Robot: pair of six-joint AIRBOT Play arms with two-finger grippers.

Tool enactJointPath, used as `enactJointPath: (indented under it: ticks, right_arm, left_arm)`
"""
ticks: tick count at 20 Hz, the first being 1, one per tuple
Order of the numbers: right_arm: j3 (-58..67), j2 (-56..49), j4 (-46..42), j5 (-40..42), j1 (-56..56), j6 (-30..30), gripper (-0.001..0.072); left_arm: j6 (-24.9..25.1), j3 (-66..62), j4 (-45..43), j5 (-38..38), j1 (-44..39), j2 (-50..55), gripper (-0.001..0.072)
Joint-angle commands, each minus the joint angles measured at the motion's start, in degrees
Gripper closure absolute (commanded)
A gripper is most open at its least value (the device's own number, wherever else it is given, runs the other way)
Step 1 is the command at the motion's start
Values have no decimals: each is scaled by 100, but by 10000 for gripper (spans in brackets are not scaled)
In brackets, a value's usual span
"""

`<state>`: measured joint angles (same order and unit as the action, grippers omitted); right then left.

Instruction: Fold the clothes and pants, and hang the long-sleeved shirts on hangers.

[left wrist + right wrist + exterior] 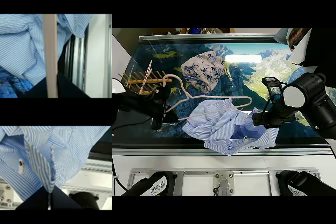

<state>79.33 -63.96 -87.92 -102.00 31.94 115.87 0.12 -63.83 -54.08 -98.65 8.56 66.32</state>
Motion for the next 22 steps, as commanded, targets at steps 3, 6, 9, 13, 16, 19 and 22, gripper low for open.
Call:
enactJointPath:
  ticks: [3,6,9,13,16,19,22]
  right_arm:
    - [313,26,9,-302,-157,-358,694]
    - [767,26,7,-354,-444,-361,694]
    - [1113,22,2,-350,-518,-358,695]
    - [1220,4,9,-350,-518,-354,695]
    - [1220,4,160,-352,-514,-354,694]
    - [1220,4,422,-350,-505,-354,695]
    - [1220,0,758,-280,-404,-310,695]
  left_arm:
    - [326,951,33,402,11,-262,693]
    - [468,1335,267,743,-24,-273,693]
    - [527,1550,402,960,-459,-260,693]
    - [522,1543,372,1215,-1143,-249,693]
    - [494,1541,282,1434,-1432,-249,693]
    - [435,1541,289,1576,-1499,-249,693]
    - [345,1541,323,1626,-1499,-249,692]
